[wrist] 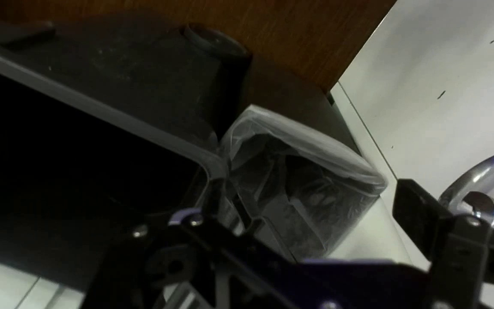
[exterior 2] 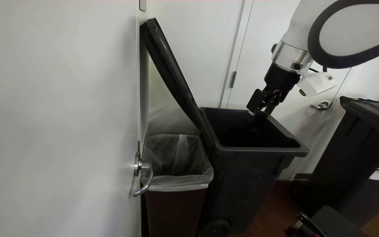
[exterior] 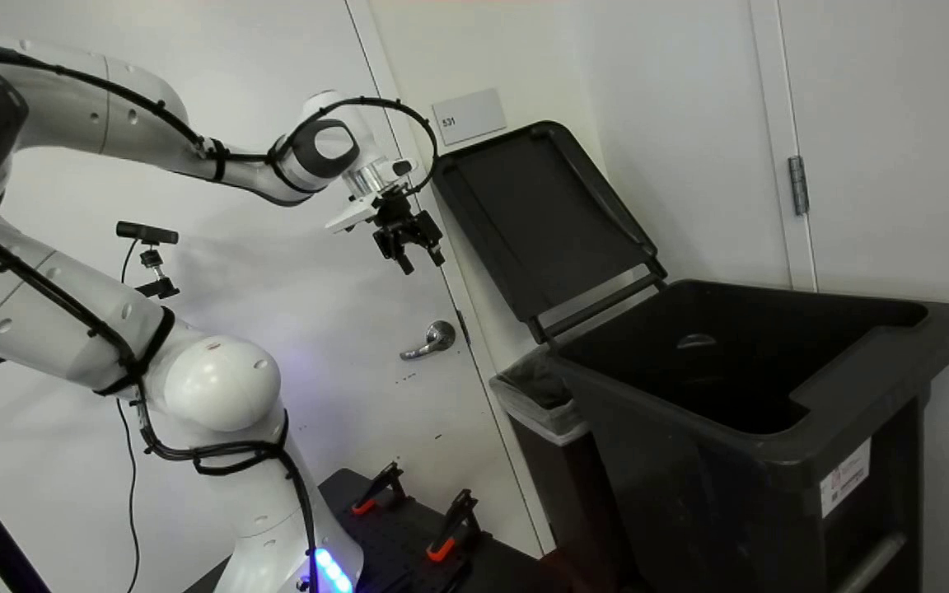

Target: Close the big trash bin

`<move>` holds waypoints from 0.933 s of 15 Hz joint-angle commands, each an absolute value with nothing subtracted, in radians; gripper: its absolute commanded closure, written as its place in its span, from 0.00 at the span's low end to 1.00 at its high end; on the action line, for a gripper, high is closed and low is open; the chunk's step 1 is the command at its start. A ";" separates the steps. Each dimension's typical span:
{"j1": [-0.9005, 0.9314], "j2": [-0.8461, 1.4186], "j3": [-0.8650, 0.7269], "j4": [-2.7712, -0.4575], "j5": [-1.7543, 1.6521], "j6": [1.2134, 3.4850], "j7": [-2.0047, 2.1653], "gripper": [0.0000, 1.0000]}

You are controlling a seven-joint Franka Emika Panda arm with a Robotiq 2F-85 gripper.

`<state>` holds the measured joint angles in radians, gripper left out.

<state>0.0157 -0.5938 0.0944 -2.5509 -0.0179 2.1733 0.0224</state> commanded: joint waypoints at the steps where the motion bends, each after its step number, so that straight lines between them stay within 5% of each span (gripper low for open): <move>1: 0.036 -0.526 0.169 -2.525 -0.119 2.352 0.049 0.00; 8: -0.051 -0.472 0.321 -2.495 -0.393 2.725 0.232 0.00; 14: -0.025 -0.487 0.303 -2.518 -0.363 2.711 0.207 0.00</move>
